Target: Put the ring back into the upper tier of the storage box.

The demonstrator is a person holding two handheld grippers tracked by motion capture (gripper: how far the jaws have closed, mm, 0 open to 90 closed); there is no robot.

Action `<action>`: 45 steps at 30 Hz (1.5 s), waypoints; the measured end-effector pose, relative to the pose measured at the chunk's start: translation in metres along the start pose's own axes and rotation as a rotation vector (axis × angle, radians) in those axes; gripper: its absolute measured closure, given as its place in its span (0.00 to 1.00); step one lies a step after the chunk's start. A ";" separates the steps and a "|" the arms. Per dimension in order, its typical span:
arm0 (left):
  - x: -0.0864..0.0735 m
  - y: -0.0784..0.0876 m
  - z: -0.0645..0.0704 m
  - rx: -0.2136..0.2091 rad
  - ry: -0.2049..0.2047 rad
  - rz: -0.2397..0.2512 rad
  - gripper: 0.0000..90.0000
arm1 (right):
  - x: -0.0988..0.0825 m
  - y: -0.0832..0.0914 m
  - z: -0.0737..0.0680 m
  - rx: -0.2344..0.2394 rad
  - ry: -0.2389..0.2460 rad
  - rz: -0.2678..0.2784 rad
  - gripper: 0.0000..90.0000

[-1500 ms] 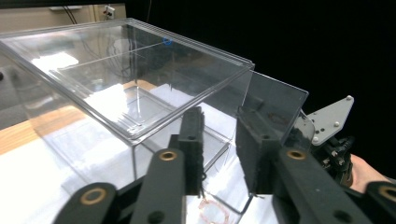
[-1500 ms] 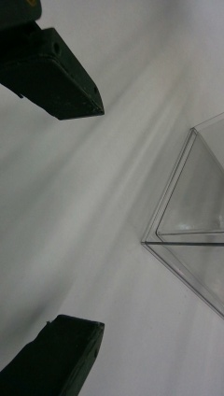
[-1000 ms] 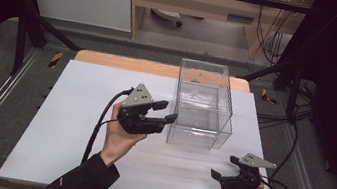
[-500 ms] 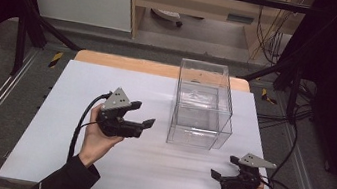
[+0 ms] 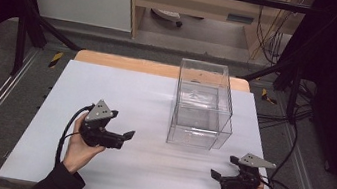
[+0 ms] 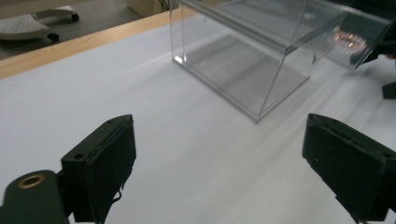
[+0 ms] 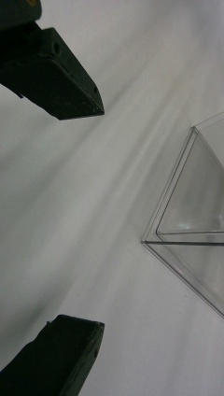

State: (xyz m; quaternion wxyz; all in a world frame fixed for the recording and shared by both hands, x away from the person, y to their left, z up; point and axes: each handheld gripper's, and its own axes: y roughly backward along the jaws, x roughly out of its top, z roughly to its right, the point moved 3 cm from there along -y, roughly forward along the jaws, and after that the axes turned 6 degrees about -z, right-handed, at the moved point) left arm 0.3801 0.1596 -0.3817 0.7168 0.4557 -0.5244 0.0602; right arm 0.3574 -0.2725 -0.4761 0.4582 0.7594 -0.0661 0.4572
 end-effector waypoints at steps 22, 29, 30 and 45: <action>-0.090 0.016 -0.041 0.035 0.059 -0.082 0.09 | 0.000 0.000 0.000 -0.002 -0.003 -0.003 0.01; -0.108 0.022 -0.052 0.038 0.066 -0.094 0.09 | 0.000 0.000 0.000 -0.002 0.001 -0.001 0.01; -0.111 0.023 -0.053 0.033 0.071 -0.094 0.09 | 0.000 0.000 0.000 -0.002 0.001 -0.001 0.01; -0.124 0.024 -0.061 0.031 0.078 -0.111 0.09 | 0.000 -0.001 0.000 -0.001 -0.002 -0.006 0.00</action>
